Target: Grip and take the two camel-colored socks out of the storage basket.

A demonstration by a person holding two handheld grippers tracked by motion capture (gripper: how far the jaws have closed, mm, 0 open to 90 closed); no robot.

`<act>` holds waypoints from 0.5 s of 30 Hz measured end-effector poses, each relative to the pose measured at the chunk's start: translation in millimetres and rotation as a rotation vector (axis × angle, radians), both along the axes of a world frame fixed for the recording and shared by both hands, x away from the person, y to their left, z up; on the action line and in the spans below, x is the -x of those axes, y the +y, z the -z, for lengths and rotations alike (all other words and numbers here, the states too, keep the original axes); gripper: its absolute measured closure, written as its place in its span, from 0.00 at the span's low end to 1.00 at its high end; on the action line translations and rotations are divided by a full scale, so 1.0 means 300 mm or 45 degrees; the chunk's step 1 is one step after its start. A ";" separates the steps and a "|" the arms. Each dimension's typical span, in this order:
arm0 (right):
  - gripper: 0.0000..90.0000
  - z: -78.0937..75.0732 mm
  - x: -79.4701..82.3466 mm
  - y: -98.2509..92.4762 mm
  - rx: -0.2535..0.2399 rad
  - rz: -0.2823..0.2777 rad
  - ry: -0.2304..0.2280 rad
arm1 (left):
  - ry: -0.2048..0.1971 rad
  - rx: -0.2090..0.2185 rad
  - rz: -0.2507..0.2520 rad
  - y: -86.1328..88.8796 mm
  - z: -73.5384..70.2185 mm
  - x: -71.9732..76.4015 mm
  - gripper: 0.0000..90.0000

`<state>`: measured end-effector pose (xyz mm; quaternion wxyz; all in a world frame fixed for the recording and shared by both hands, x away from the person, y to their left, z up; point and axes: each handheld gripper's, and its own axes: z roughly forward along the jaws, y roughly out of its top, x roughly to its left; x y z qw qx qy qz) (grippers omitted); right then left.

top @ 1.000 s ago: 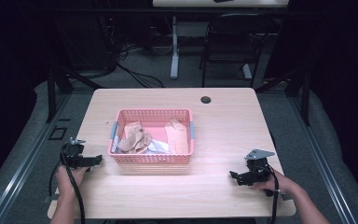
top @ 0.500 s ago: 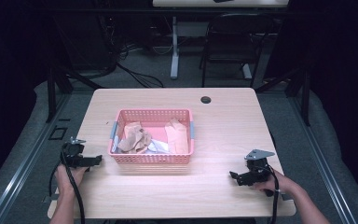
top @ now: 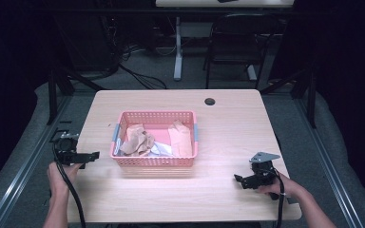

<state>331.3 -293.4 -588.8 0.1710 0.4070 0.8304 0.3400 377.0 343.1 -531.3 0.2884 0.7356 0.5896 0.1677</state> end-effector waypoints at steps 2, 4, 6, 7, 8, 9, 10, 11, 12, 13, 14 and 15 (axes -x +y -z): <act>0.00 0.000 0.000 0.000 -0.002 0.000 -0.001 | -0.001 -0.002 0.012 -0.009 -0.018 -0.001 0.00; 0.00 0.000 0.000 0.000 -0.001 0.001 -0.001 | -0.009 -0.003 0.021 -0.018 -0.038 -0.002 0.00; 0.00 0.000 0.000 0.000 -0.002 0.001 -0.001 | -0.019 0.001 0.035 -0.026 -0.057 -0.003 0.00; 0.00 0.000 0.000 0.000 -0.002 0.000 -0.001 | -0.027 -0.005 0.036 -0.031 -0.069 -0.003 0.00; 0.00 0.000 0.000 0.000 -0.001 0.000 0.000 | -0.025 -0.007 0.041 -0.034 -0.077 -0.003 0.00; 0.00 0.000 0.000 0.000 -0.001 0.000 0.000 | -0.033 -0.012 0.041 -0.039 -0.085 -0.003 0.00; 0.00 0.000 0.000 0.000 0.000 0.001 0.001 | -0.036 -0.016 0.046 -0.043 -0.094 -0.004 0.00; 0.00 0.002 0.001 0.002 -0.013 0.005 -0.003 | -0.037 -0.022 0.054 -0.048 -0.104 -0.004 0.00; 0.00 0.000 0.000 0.000 0.000 0.001 0.000 | -0.041 -0.029 0.060 -0.051 -0.112 -0.005 0.00; 0.00 0.002 0.001 0.002 -0.012 0.006 -0.003 | -0.045 -0.032 0.059 -0.055 -0.118 -0.005 0.00; 0.00 0.000 0.000 0.000 0.000 0.001 0.001 | -0.040 -0.032 0.069 -0.057 -0.127 -0.006 0.00; 0.00 0.002 0.001 0.002 -0.012 0.006 -0.003 | -0.042 -0.034 0.071 -0.062 -0.135 -0.007 0.00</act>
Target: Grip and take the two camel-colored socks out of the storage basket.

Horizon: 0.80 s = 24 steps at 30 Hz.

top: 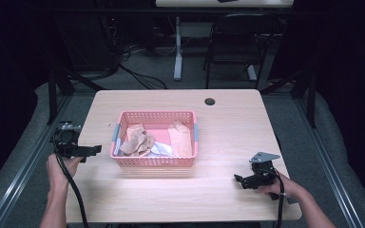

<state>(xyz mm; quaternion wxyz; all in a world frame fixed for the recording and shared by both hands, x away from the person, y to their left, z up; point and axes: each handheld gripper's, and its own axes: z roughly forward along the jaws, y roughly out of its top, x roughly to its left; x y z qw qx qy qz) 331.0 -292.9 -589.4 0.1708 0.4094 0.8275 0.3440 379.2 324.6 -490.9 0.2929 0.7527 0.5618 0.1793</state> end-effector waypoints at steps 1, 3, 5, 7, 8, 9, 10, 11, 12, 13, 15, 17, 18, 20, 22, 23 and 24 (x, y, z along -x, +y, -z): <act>0.00 -0.002 0.000 -0.002 0.011 -0.005 0.003 | 0.001 -0.002 0.009 -0.004 -0.009 -0.001 0.00; 0.00 -0.002 -0.001 -0.002 0.012 -0.005 0.004 | -0.002 -0.012 0.028 -0.014 -0.028 -0.004 0.00; 0.00 -0.002 -0.001 -0.002 0.012 -0.005 0.005 | -0.007 -0.016 0.046 -0.026 -0.050 -0.007 0.00; 0.00 -0.002 -0.001 -0.002 0.011 -0.004 0.005 | -0.021 -0.018 0.069 -0.042 -0.073 -0.012 0.00; 0.00 -0.002 -0.001 -0.002 0.012 -0.004 0.006 | -0.020 -0.022 0.082 -0.050 -0.085 -0.013 0.00; 0.00 -0.002 -0.001 -0.002 0.012 -0.004 0.005 | -0.031 -0.021 0.084 -0.058 -0.091 -0.015 0.00; 0.00 -0.002 0.000 -0.002 0.012 -0.003 0.006 | -0.035 -0.026 0.094 -0.067 -0.101 -0.016 0.00; 0.00 -0.002 0.000 -0.002 0.012 -0.004 0.006 | -0.041 -0.031 0.105 -0.077 -0.110 -0.019 0.00; 0.00 -0.002 0.000 -0.002 0.012 -0.003 0.006 | -0.045 -0.037 0.116 -0.087 -0.118 -0.022 0.00; 0.00 -0.002 -0.001 -0.002 0.011 -0.005 0.004 | -0.045 -0.042 0.132 -0.096 -0.127 -0.025 0.00; 0.00 -0.002 -0.001 -0.002 0.011 -0.006 0.004 | -0.041 -0.044 0.153 -0.119 -0.138 -0.034 0.00; 0.00 -0.002 -0.001 -0.002 0.012 -0.006 0.004 | -0.036 -0.039 0.177 -0.140 -0.146 -0.046 0.00; 0.00 -0.002 -0.001 -0.002 0.011 -0.005 0.004 | -0.036 -0.039 0.177 -0.140 -0.146 -0.046 0.00; 0.00 -0.002 -0.001 -0.002 0.011 -0.005 0.004 | -0.026 -0.030 0.210 -0.177 -0.153 -0.065 0.00; 0.00 -0.002 -0.001 -0.002 0.011 -0.005 0.004 | -0.019 -0.021 0.238 -0.194 -0.155 -0.075 0.00; 0.00 -0.002 -0.001 -0.002 0.011 -0.005 0.004 | -0.025 -0.019 0.246 -0.210 -0.154 -0.082 0.00; 0.00 -0.002 -0.001 -0.002 0.011 -0.005 0.004 | -0.024 -0.029 0.254 -0.226 -0.155 -0.087 0.00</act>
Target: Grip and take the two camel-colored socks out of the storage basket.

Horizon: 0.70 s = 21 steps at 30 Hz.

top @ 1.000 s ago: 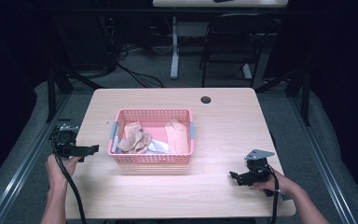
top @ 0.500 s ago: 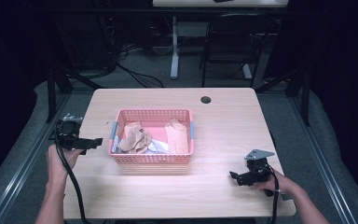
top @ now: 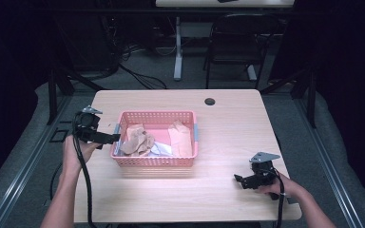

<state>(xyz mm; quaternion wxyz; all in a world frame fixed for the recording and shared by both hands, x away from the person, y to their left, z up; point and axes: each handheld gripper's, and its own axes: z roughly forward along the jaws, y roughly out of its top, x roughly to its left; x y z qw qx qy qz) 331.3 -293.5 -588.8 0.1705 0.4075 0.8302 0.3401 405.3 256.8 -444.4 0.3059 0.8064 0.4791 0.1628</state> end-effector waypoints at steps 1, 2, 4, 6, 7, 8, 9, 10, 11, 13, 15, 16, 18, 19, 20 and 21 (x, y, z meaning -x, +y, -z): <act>0.00 0.000 0.000 0.000 0.000 0.000 0.000 | 0.000 0.000 0.000 0.000 0.000 0.000 0.00; 0.00 0.000 0.000 0.000 0.000 0.000 0.000 | 0.014 -0.009 0.022 -0.024 0.003 -0.009 0.00; 0.00 0.000 0.000 0.000 0.000 0.000 -0.001 | 0.035 -0.018 0.038 -0.053 0.011 -0.020 0.00; 0.00 0.000 0.000 0.000 0.000 0.000 0.000 | 0.060 -0.027 0.039 -0.074 0.017 -0.031 0.00; 0.00 0.000 0.000 0.000 0.000 0.000 0.000 | 0.069 -0.023 0.045 -0.081 0.020 -0.035 0.00; 0.00 0.000 0.000 0.000 0.000 0.000 0.000 | 0.077 -0.019 0.054 -0.092 0.024 -0.041 0.00; 0.00 0.000 0.000 0.000 0.000 0.000 -0.001 | 0.085 -0.024 0.067 -0.103 0.027 -0.047 0.00; 0.00 0.000 0.000 0.000 0.000 0.000 0.000 | 0.092 -0.028 0.077 -0.113 0.031 -0.052 0.00; 0.00 0.000 0.000 0.000 0.000 0.000 0.000 | 0.103 -0.033 0.088 -0.124 0.036 -0.058 0.00; 0.00 0.000 0.000 0.000 0.000 0.000 0.000 | 0.114 -0.032 0.109 -0.138 0.045 -0.068 0.00; 0.00 0.000 0.000 0.000 0.000 0.000 0.000 | 0.131 -0.033 0.134 -0.156 0.057 -0.080 0.00; 0.00 0.000 0.000 0.000 0.000 0.000 0.000 | 0.151 -0.047 0.153 -0.175 0.068 -0.088 0.01; 0.00 0.000 0.000 0.000 0.000 0.000 -0.001 | 0.160 -0.050 0.163 -0.185 0.074 -0.091 0.02; 0.00 0.000 0.000 0.000 0.000 0.000 -0.001 | 0.179 -0.062 0.180 -0.203 0.085 -0.098 0.03; 0.00 0.000 0.000 0.000 0.000 0.000 0.000 | 0.187 -0.066 0.184 -0.211 0.091 -0.103 0.03; 0.00 0.000 0.000 0.000 0.000 0.000 0.000 | 0.200 -0.074 0.185 -0.217 0.097 -0.109 0.04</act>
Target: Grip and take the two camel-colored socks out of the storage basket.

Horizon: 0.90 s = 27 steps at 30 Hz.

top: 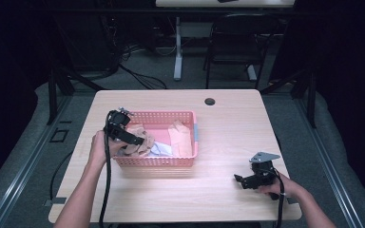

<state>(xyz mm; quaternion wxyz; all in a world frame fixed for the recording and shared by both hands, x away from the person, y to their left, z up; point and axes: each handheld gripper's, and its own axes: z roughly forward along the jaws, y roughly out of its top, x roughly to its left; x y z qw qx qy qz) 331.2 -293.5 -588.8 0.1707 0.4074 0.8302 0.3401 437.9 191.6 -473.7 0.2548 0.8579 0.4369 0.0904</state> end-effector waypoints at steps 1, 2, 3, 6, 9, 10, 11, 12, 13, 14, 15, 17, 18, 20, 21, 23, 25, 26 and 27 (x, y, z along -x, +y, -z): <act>0.00 0.000 0.000 0.000 0.000 0.000 0.000 | 0.014 -0.009 0.009 -0.005 0.007 -0.007 0.05; 0.00 0.000 0.000 0.000 0.000 0.000 0.000 | 0.030 -0.016 0.011 -0.010 0.015 -0.013 0.07; 0.00 0.000 0.000 0.000 0.000 0.000 0.000 | 0.044 -0.022 0.012 -0.015 0.024 -0.020 0.08; 0.00 0.000 0.000 0.000 0.000 0.000 0.000 | 0.068 -0.039 0.013 -0.024 0.035 -0.032 0.12; 0.00 0.000 0.000 0.000 0.000 0.000 0.000 | 0.099 -0.058 0.003 -0.031 0.047 -0.043 0.17; 0.00 0.000 0.000 0.000 0.000 0.000 0.000 | 0.106 -0.068 -0.003 -0.032 0.050 -0.047 0.18; 0.00 0.000 0.000 0.000 0.000 0.000 0.000 | 0.113 -0.067 -0.008 -0.033 0.053 -0.049 0.20; 0.00 0.000 0.000 0.000 0.000 0.000 0.000 | 0.126 -0.066 -0.004 -0.034 0.057 -0.053 0.23; 0.00 0.000 0.000 0.000 0.000 0.000 0.000 | 0.137 -0.062 -0.012 -0.035 0.063 -0.056 0.25; 0.00 0.000 0.000 0.000 0.000 0.000 0.000 | 0.149 -0.065 -0.013 -0.036 0.067 -0.058 0.27; 0.00 0.000 0.000 0.000 0.000 0.000 0.001 | 0.157 -0.070 -0.006 -0.038 0.072 -0.061 0.28; 0.00 0.000 0.000 0.000 0.000 0.000 0.000 | 0.171 -0.073 -0.008 -0.041 0.076 -0.064 0.32; 0.00 0.000 0.000 0.000 0.000 0.000 0.000 | 0.174 -0.073 -0.004 -0.041 0.077 -0.066 0.33; 0.00 0.000 0.000 0.000 0.000 0.000 0.000 | 0.183 -0.079 -0.012 -0.042 0.083 -0.069 0.37; 0.00 0.000 0.000 0.000 0.000 0.000 0.000 | 0.183 -0.079 -0.012 -0.042 0.083 -0.069 0.38; 0.00 0.000 0.000 0.000 0.000 0.000 0.000 | 0.188 -0.092 -0.014 -0.040 0.090 -0.074 0.40; 0.00 0.000 0.000 0.000 0.001 0.000 0.000 | 0.201 -0.102 -0.031 -0.038 0.093 -0.076 0.44; 0.00 0.000 0.000 0.000 0.000 0.000 0.000 | 0.201 -0.102 -0.031 -0.038 0.093 -0.076 0.45; 0.00 0.000 0.000 0.000 0.001 0.000 0.000 | 0.204 -0.104 -0.046 -0.036 0.094 -0.077 0.47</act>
